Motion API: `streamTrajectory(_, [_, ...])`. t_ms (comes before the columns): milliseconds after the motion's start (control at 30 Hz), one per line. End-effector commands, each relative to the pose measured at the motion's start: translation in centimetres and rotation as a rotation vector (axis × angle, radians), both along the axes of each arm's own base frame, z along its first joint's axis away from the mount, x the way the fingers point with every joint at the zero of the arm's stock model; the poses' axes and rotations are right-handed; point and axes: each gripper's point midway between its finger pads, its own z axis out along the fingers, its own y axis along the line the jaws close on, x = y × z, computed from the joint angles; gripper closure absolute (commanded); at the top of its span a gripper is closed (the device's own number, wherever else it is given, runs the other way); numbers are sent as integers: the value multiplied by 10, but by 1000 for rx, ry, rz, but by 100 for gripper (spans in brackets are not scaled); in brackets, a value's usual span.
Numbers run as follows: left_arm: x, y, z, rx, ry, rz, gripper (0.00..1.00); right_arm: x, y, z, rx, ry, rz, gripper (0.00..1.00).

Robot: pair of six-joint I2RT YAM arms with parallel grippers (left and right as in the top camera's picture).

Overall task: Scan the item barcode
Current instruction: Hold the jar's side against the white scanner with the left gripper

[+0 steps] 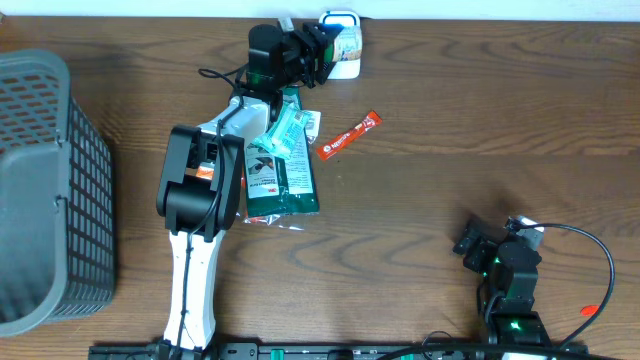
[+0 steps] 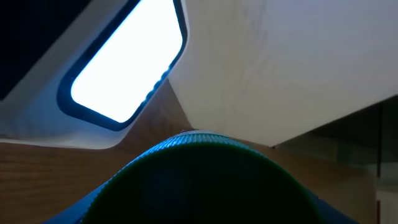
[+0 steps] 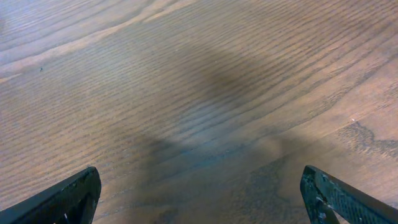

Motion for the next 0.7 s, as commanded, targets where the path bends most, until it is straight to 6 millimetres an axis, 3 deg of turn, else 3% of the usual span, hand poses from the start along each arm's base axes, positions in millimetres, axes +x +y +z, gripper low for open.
streamTrajectory(0, [9, 4, 25, -46, -15, 26, 81, 0, -1, 0, 4, -1, -9, 1])
streamTrajectory(667, [9, 3, 23, -111, 82, 33, 85, 0, -1, 0, 5, -1, -9, 1])
